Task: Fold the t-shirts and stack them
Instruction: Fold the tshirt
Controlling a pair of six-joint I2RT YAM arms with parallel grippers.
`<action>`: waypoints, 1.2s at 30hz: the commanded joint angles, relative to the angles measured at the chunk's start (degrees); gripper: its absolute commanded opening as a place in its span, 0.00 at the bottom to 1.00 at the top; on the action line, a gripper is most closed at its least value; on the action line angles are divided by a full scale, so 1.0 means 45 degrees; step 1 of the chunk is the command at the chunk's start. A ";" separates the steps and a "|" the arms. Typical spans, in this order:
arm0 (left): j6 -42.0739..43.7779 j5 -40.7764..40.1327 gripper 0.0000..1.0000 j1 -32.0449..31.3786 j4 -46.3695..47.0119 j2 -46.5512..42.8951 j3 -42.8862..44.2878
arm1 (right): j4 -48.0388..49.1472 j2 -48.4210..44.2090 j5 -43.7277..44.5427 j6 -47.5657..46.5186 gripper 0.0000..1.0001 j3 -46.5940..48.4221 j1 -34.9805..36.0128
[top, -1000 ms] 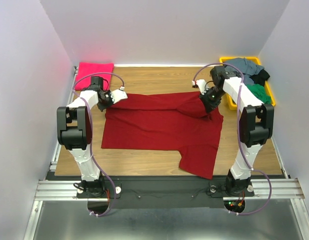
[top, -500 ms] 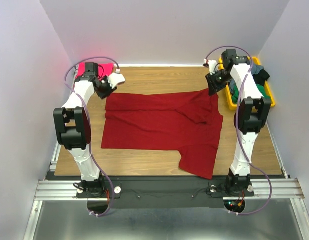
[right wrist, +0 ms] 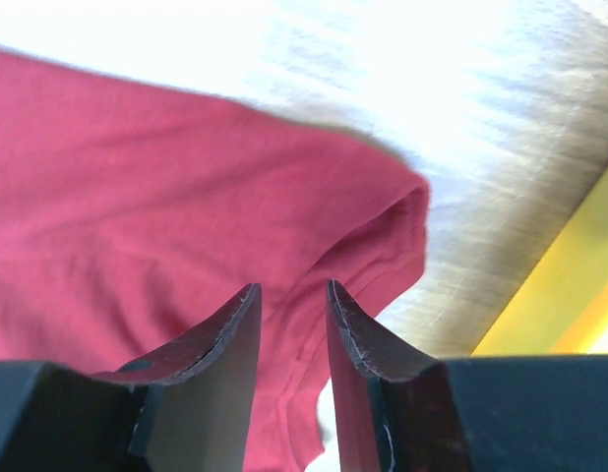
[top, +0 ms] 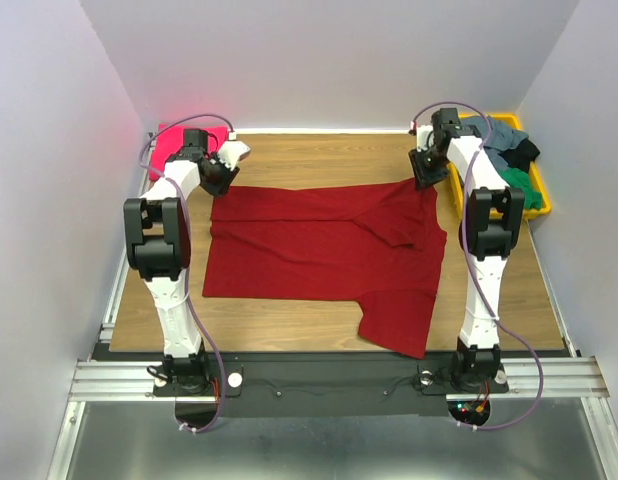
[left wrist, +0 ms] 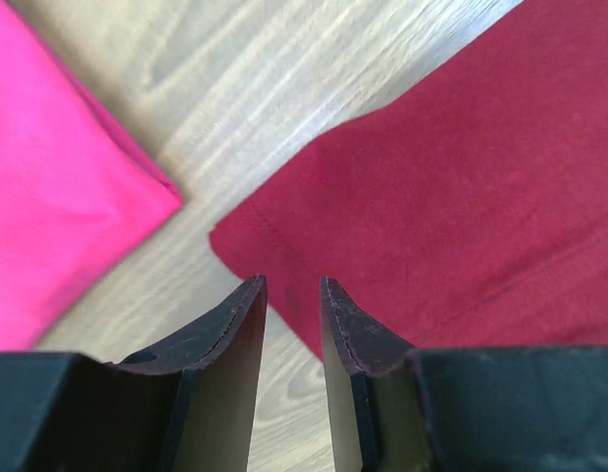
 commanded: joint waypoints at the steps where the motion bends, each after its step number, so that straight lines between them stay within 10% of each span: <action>1: -0.0858 -0.0268 0.39 -0.0007 0.0650 -0.0045 -0.0005 | 0.1210 0.0219 0.0810 0.0650 0.37 -0.0318 0.0062; 11: -0.1484 -0.1341 0.25 -0.0007 0.0123 0.1186 0.0190 | 0.1443 0.0297 0.3444 -0.0209 0.34 -0.2077 -0.0035; 26: -0.2910 -0.1383 0.27 -0.0007 -0.1263 0.3727 0.4935 | 0.2128 0.2547 0.3295 -0.0562 0.38 0.2492 -0.0055; 36: -0.1759 0.2796 0.40 -0.0007 -0.0404 -0.1329 0.1619 | 0.1446 -0.3212 -0.0475 -0.2083 0.88 -0.1663 0.0394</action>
